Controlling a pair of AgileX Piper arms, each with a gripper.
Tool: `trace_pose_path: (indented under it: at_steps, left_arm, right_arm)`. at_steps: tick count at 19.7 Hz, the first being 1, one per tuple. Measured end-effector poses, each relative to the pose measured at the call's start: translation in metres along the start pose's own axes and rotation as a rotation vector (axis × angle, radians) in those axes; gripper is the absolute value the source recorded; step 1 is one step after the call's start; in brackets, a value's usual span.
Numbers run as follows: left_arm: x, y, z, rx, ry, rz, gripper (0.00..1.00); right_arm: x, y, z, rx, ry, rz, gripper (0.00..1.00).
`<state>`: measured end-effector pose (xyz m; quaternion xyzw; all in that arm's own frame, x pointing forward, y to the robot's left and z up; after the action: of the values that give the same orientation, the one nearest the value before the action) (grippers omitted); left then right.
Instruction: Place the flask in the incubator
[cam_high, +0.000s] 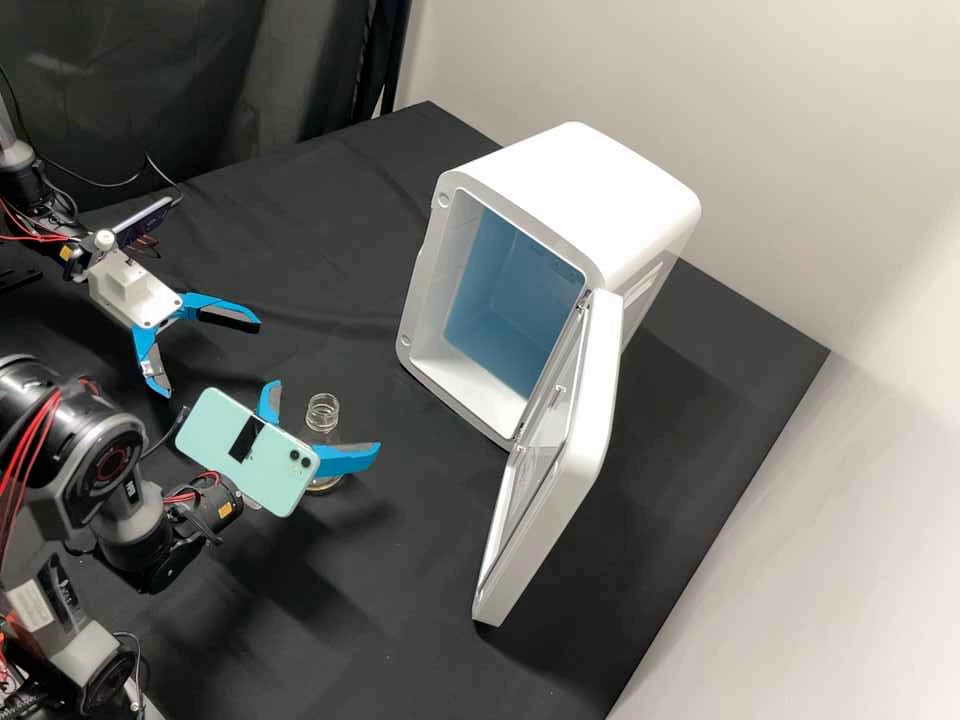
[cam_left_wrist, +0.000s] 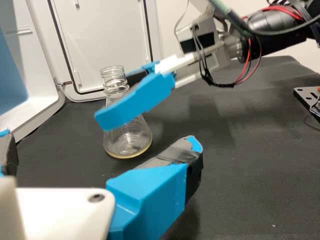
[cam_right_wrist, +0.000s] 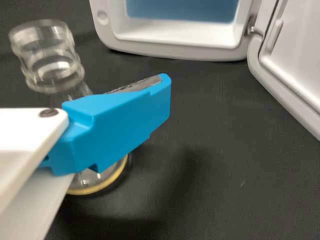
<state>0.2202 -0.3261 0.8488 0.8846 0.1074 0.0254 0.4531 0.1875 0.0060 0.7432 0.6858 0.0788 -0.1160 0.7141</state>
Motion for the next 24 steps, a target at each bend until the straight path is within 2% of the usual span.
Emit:
trace_pose_path:
  at_steps: [2, 6, 10, 13, 15, 17, 24]
  left_arm:
    - [0.000, 0.0000, 0.000, 0.000, 0.000, 0.000, 1.00]
    - [0.000, 0.0000, 0.000, -0.003, 0.000, 0.000, 1.00]
    - [0.000, 0.0000, 0.000, -0.003, 0.000, 0.000, 1.00]
    - [0.000, 0.0000, 0.000, -0.003, 0.000, 0.000, 1.00]
    - [0.000, 0.0000, 0.000, -0.003, 0.000, 0.000, 1.00]
    - [0.000, 0.0000, 0.000, -0.003, 0.000, 0.000, 1.00]
    - [0.001, -0.0005, 0.004, 0.003, -0.021, -0.004, 1.00]
  right_arm:
    - [0.002, -0.007, 0.004, -0.002, -0.034, -0.029, 1.00]
    - [0.005, -0.019, 0.011, -0.021, -0.081, -0.081, 1.00]
    - [0.007, -0.021, 0.017, -0.031, -0.119, -0.092, 1.00]
    - [0.015, -0.019, 0.022, -0.027, -0.143, -0.076, 1.00]
    - [0.021, -0.018, 0.021, -0.027, -0.141, -0.069, 1.00]
    - [0.028, -0.019, 0.021, -0.044, -0.138, -0.068, 1.00]
    - [0.047, -0.019, 0.019, -0.073, -0.122, -0.054, 1.00]
